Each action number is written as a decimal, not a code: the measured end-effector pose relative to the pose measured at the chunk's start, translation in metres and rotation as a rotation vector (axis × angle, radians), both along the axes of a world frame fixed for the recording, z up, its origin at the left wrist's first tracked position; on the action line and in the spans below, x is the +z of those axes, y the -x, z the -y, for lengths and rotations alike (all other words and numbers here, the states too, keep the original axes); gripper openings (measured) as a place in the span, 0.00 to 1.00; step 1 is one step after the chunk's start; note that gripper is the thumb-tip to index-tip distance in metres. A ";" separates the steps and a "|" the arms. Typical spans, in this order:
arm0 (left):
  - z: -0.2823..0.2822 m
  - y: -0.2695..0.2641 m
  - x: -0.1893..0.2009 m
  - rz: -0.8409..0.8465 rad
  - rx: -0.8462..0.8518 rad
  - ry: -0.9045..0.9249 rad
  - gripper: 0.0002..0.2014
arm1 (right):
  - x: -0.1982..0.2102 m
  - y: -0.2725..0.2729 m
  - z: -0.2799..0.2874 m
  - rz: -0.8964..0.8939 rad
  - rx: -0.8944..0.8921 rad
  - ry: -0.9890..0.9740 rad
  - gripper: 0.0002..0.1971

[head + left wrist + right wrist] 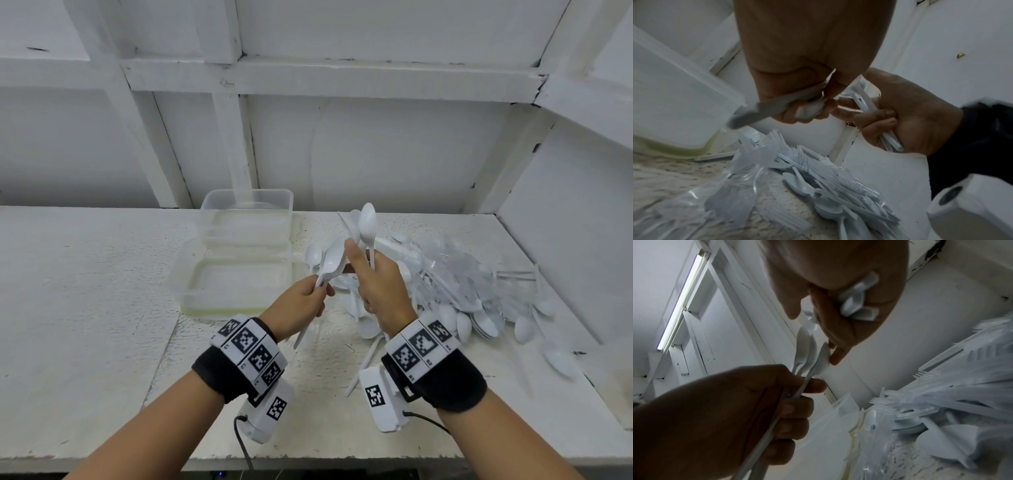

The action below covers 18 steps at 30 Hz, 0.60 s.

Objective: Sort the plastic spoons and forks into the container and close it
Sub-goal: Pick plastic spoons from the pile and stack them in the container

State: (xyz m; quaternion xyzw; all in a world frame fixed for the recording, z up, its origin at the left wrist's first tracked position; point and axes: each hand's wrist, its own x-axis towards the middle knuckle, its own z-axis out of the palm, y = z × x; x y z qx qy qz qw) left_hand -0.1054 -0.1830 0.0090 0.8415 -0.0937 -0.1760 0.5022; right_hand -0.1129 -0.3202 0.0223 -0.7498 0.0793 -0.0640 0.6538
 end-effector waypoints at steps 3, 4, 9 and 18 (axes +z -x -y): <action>0.000 -0.001 -0.001 0.008 -0.037 -0.040 0.11 | -0.004 -0.002 0.000 0.009 -0.015 0.101 0.11; 0.000 -0.001 0.000 0.017 -0.057 -0.063 0.11 | -0.005 -0.003 0.001 0.002 -0.022 0.124 0.08; 0.002 0.001 -0.001 -0.066 -0.130 -0.023 0.11 | -0.010 -0.007 0.007 -0.010 -0.034 0.185 0.11; 0.000 0.000 0.000 -0.377 -0.025 0.414 0.13 | -0.010 -0.006 0.005 -0.009 0.024 0.147 0.02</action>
